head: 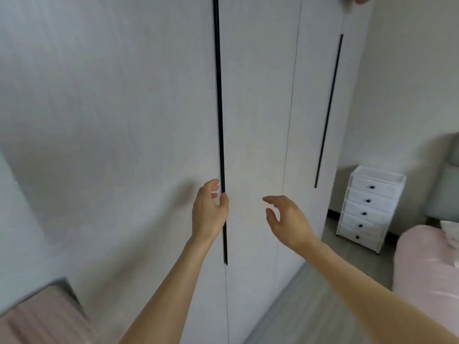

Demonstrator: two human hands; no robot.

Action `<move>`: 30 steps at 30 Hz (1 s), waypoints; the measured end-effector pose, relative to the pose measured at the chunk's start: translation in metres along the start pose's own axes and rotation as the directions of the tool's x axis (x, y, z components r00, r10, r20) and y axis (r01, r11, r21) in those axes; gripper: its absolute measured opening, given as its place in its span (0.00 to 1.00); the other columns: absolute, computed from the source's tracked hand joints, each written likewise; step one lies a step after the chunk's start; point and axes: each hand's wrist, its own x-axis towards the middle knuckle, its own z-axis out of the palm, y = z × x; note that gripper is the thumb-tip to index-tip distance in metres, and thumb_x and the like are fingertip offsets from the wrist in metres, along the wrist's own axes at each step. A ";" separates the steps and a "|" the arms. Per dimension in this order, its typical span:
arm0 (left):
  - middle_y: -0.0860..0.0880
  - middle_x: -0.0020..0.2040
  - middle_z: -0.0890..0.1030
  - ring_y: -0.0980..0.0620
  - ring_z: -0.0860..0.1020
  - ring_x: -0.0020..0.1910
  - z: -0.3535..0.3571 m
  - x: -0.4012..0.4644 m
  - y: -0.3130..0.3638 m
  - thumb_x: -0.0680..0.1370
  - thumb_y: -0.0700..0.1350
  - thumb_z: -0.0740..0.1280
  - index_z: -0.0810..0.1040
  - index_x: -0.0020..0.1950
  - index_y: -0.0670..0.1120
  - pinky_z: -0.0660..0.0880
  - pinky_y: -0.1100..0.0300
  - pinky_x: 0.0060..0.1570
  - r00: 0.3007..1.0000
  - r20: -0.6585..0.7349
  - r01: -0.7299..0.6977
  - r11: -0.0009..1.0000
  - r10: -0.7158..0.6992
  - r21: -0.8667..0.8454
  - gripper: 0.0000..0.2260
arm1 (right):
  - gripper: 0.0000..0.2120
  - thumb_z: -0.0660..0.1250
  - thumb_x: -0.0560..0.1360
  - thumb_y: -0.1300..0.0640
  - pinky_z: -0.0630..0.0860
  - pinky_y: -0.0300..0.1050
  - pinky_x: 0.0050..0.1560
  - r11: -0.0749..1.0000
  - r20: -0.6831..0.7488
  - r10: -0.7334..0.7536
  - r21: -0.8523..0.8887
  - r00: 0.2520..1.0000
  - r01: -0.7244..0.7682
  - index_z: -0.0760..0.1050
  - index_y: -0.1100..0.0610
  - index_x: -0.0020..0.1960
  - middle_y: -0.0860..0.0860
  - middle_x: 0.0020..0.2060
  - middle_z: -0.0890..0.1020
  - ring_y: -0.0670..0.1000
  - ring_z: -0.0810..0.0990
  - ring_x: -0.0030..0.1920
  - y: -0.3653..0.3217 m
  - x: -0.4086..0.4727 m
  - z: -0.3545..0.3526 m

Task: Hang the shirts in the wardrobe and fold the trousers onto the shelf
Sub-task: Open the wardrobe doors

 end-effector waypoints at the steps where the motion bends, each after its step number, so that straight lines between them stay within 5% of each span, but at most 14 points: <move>1: 0.50 0.62 0.74 0.56 0.73 0.54 0.011 0.013 -0.001 0.78 0.41 0.62 0.69 0.68 0.48 0.70 0.62 0.55 1.000 -0.019 -0.006 0.999 0.007 0.032 0.18 | 0.17 0.59 0.78 0.59 0.70 0.44 0.57 0.996 -0.024 -0.067 -0.054 0.997 0.065 0.70 0.55 0.67 0.50 0.63 0.73 0.50 0.70 0.63 0.011 0.020 0.005; 5: 0.49 0.67 0.69 0.53 0.71 0.63 0.043 0.050 -0.011 0.78 0.42 0.62 0.64 0.72 0.48 0.69 0.59 0.61 0.993 -0.112 -0.015 0.985 0.035 0.174 0.22 | 0.23 0.58 0.78 0.60 0.67 0.50 0.66 0.936 0.025 -0.280 -0.214 0.960 0.279 0.61 0.56 0.73 0.56 0.72 0.63 0.56 0.60 0.71 0.039 0.095 0.026; 9: 0.48 0.66 0.70 0.52 0.73 0.61 0.068 0.075 -0.021 0.77 0.40 0.63 0.65 0.71 0.45 0.69 0.63 0.58 0.952 -0.291 -0.012 0.964 0.092 0.266 0.22 | 0.31 0.57 0.77 0.60 0.50 0.58 0.73 0.812 0.127 -0.491 -0.293 0.862 0.505 0.47 0.51 0.76 0.57 0.76 0.50 0.59 0.47 0.76 0.060 0.164 0.057; 14: 0.49 0.57 0.74 0.53 0.75 0.52 0.102 0.090 -0.024 0.76 0.39 0.64 0.70 0.66 0.43 0.72 0.63 0.53 0.892 -0.445 0.095 0.931 0.077 0.353 0.18 | 0.35 0.69 0.69 0.57 0.62 0.74 0.60 0.589 0.103 -0.744 -0.366 0.660 0.720 0.61 0.55 0.73 0.62 0.72 0.61 0.66 0.61 0.71 0.085 0.214 0.091; 17: 0.48 0.57 0.74 0.54 0.75 0.50 0.119 0.096 -0.021 0.77 0.39 0.64 0.70 0.64 0.43 0.71 0.68 0.50 0.839 -0.542 0.168 0.925 0.046 0.340 0.16 | 0.35 0.68 0.71 0.51 0.59 0.77 0.60 0.536 0.027 -0.810 -0.368 0.585 0.760 0.57 0.52 0.74 0.59 0.73 0.59 0.63 0.58 0.72 0.100 0.230 0.109; 21: 0.48 0.54 0.75 0.55 0.75 0.47 0.124 0.096 -0.016 0.76 0.39 0.65 0.70 0.61 0.44 0.70 0.69 0.47 0.800 -0.600 0.239 0.927 -0.017 0.291 0.14 | 0.33 0.58 0.75 0.44 0.48 0.76 0.63 0.533 0.006 -0.828 -0.301 0.560 0.791 0.50 0.50 0.75 0.55 0.75 0.50 0.58 0.43 0.75 0.105 0.236 0.123; 25: 0.49 0.52 0.75 0.55 0.74 0.46 0.128 0.087 -0.002 0.75 0.39 0.65 0.70 0.60 0.44 0.73 0.64 0.48 0.808 -0.587 0.270 0.916 -0.049 0.297 0.14 | 0.40 0.72 0.67 0.49 0.47 0.76 0.63 0.529 0.023 -0.839 -0.195 0.543 0.826 0.58 0.51 0.74 0.57 0.74 0.58 0.60 0.53 0.74 0.105 0.232 0.112; 30: 0.53 0.47 0.74 0.60 0.74 0.42 0.132 0.048 0.020 0.76 0.38 0.66 0.68 0.55 0.49 0.71 0.72 0.43 0.829 -0.559 0.250 0.911 -0.026 0.328 0.11 | 0.25 0.67 0.71 0.59 0.55 0.71 0.66 0.623 0.045 -0.781 0.116 0.622 0.774 0.70 0.59 0.68 0.59 0.71 0.65 0.62 0.59 0.73 0.107 0.214 0.086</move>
